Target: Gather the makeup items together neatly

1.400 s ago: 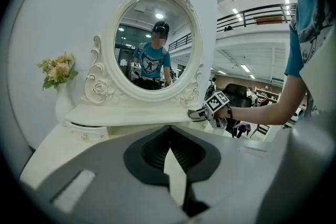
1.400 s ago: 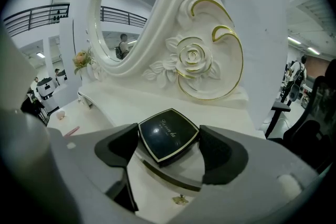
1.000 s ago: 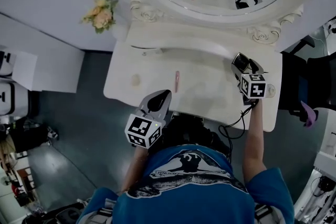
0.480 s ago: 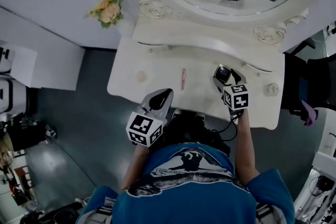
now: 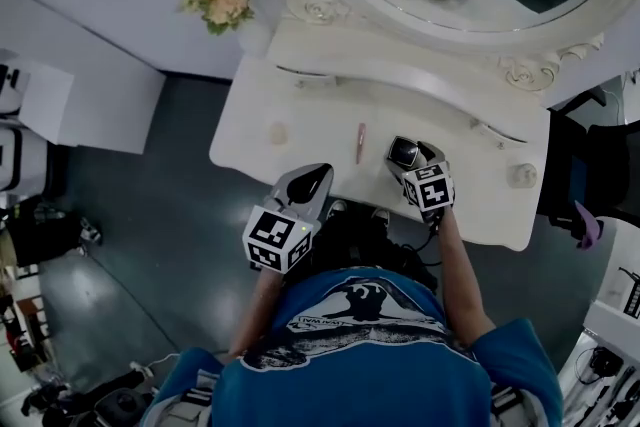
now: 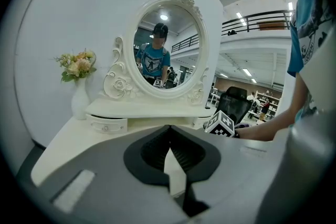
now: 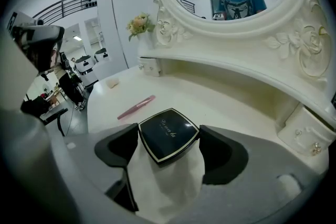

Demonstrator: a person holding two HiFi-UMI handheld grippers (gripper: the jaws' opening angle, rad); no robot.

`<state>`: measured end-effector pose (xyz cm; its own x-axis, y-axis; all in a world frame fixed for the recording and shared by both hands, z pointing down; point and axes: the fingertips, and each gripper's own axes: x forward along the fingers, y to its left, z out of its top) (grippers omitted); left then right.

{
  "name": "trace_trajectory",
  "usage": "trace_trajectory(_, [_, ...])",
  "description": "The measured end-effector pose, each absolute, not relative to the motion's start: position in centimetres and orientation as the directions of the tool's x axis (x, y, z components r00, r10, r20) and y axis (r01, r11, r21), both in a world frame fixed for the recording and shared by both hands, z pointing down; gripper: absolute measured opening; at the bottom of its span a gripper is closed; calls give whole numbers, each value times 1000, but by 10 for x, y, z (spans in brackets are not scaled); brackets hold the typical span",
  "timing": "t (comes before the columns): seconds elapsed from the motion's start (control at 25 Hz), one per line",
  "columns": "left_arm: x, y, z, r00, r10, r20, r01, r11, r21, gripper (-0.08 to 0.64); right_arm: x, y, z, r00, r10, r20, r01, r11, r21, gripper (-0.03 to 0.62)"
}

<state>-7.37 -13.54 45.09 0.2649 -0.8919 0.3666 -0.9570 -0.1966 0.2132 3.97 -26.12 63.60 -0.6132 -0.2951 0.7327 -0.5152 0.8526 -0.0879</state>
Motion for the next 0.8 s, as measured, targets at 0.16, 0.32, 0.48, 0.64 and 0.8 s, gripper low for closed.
trace_trajectory(0.16, [-83,-129,452,237,-898,371,-963,-166,213,12,26,-262,647,-606,-272,747,-474,878,-64,370])
trace_trajectory(0.32, [-92,-124,454,211,-903,373,-968,-138,212,12,20,-264,659,-604,-275,748,-478,876,-64,370])
trace_trajectory(0.48, [-100,-120,456,192,-905,379,-970,-117,214,12,18,-264,658,-616,-292,732,-486,872,-61,371])
trace_trajectory(0.64, [-106,-120,457,184,-906,381,-971,-107,215,12,18,-263,658,-623,-298,724,-488,870,-62,373])
trace_trajectory(0.8, [-111,-123,457,185,-909,375,-970,-108,215,12,18,-264,657,-618,-289,731,-492,868,-72,374])
